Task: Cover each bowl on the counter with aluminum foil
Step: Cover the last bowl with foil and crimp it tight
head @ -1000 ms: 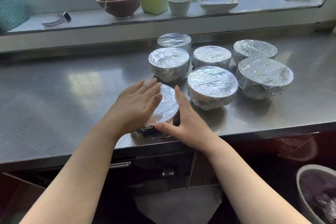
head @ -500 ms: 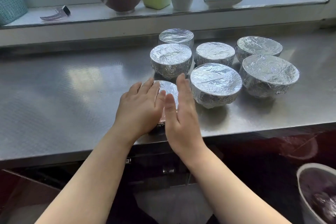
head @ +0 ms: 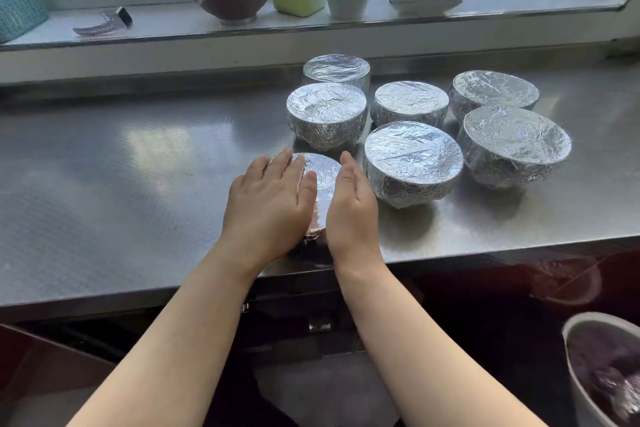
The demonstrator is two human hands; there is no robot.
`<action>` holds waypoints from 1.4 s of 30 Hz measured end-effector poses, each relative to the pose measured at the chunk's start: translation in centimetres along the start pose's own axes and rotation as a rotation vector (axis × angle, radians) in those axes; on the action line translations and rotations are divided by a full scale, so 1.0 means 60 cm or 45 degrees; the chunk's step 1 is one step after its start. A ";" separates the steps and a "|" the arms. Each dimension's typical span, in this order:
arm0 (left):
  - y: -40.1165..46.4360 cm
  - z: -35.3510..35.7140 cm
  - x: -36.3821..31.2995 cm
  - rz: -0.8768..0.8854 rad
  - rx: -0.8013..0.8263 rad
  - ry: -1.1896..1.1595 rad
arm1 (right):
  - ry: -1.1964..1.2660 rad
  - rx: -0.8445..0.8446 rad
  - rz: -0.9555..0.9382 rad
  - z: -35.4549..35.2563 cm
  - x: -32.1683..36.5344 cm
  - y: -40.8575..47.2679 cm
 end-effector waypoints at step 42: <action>-0.030 -0.032 0.022 -0.525 -0.318 -1.554 | -0.011 0.451 0.541 -0.030 0.001 0.063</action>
Point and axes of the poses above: each hand's wrist, its own y-axis towards the middle knuckle, its own z-axis out of the palm, x = y × z, the point moved 2 cm from there along y, towards the middle knuckle, and after that the axes turned 12 degrees about z, right-handed, at the moved point
